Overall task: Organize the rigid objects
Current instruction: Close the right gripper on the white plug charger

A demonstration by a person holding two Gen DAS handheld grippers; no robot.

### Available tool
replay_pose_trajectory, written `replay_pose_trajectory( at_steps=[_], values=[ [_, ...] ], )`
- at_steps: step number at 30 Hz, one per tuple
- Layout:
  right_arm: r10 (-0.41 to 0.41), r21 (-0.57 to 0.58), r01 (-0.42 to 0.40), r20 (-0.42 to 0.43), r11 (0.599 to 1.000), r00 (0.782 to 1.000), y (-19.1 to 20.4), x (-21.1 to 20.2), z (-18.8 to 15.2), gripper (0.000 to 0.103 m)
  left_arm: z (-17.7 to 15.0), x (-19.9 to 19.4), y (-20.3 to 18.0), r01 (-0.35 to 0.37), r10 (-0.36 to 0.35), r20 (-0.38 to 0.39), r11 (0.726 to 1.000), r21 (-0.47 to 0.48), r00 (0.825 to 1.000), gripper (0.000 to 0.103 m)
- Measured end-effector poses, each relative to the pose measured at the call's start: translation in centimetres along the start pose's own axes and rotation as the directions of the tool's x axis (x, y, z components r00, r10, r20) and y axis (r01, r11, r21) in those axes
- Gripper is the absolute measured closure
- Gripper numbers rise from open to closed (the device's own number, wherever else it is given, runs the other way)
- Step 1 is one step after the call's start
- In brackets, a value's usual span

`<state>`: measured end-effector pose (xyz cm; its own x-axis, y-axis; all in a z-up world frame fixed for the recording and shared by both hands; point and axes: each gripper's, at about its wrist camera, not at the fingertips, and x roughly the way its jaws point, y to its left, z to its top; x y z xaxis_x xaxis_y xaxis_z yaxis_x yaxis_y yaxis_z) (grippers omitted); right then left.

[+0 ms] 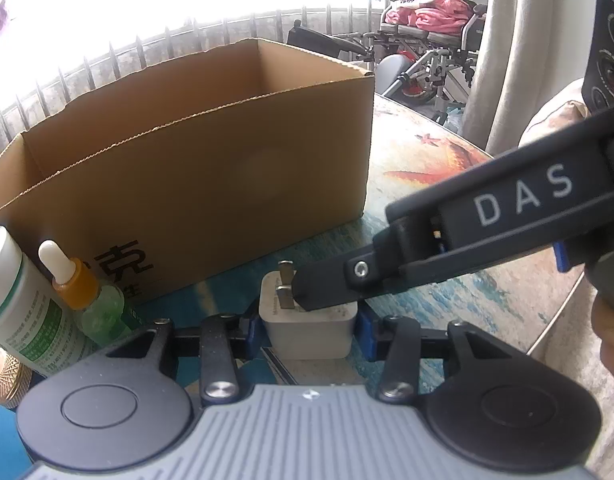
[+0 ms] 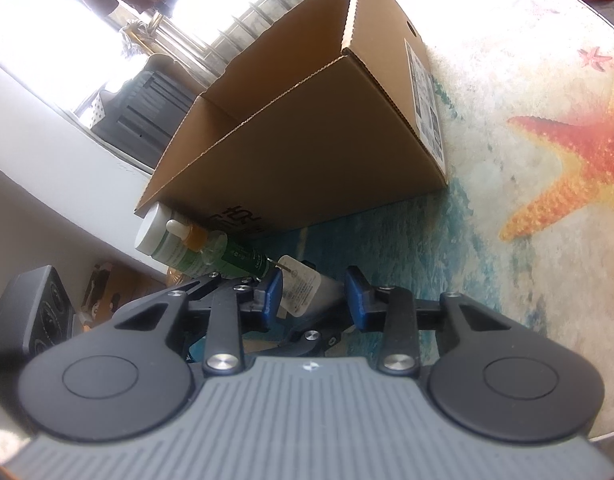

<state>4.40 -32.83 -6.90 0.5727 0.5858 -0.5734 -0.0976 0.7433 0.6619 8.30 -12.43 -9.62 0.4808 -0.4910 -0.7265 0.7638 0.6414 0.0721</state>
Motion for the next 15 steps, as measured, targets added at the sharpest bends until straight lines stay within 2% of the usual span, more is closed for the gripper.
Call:
replay_pose_trajectory(
  at_steps=[15],
  values=[
    [-0.017,-0.020,0.017,0.016,1.000,1.000,0.93,-0.47,-0.19,0.073,0.35,-0.77,-0.18,0.001,-0.001,0.020,1.000,-0.007,1.000,0.059]
  ],
)
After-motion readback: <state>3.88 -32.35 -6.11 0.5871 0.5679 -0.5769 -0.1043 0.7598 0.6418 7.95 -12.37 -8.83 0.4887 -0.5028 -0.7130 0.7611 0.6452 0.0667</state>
